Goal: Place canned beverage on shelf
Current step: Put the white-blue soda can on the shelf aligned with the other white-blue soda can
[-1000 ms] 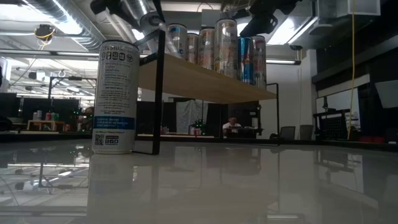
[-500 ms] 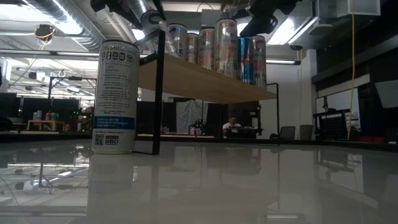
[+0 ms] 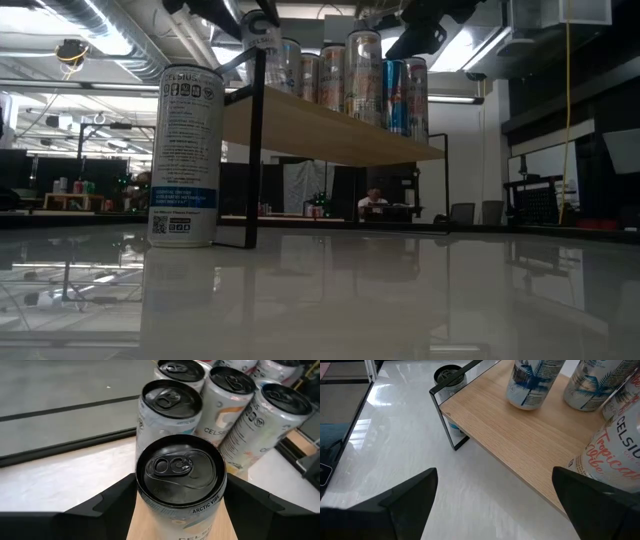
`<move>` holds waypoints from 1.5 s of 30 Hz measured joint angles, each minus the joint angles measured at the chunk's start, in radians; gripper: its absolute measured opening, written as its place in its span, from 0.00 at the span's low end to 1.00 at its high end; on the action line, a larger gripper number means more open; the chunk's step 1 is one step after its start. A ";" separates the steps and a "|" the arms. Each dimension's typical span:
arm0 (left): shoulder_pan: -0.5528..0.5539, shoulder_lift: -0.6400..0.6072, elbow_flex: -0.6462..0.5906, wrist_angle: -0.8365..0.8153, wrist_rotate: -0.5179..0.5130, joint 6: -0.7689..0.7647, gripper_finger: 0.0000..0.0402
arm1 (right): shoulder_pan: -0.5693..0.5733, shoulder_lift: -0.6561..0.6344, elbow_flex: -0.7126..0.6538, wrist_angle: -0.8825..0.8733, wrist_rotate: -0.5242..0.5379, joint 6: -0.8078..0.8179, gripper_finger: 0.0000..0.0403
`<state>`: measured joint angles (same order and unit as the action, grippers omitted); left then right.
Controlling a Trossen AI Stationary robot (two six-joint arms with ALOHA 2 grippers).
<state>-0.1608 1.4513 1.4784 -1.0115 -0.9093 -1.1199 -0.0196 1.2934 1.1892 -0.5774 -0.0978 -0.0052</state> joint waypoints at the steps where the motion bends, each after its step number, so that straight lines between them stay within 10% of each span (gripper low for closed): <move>1: 0.000 0.000 0.000 0.003 0.006 0.011 0.64 | 0.000 0.000 0.000 0.000 0.000 0.000 0.96; 17: -0.055 0.002 0.002 0.092 0.070 0.339 0.64 | 0.000 0.000 0.000 0.000 0.000 0.000 0.96; 45: -0.104 0.002 0.000 0.108 0.075 0.399 0.67 | 0.000 0.000 0.000 0.000 0.000 0.000 0.96</move>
<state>-0.2645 1.4536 1.4788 -0.9031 -0.8348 -0.7207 -0.0196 1.2936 1.1890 -0.5777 -0.0978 -0.0053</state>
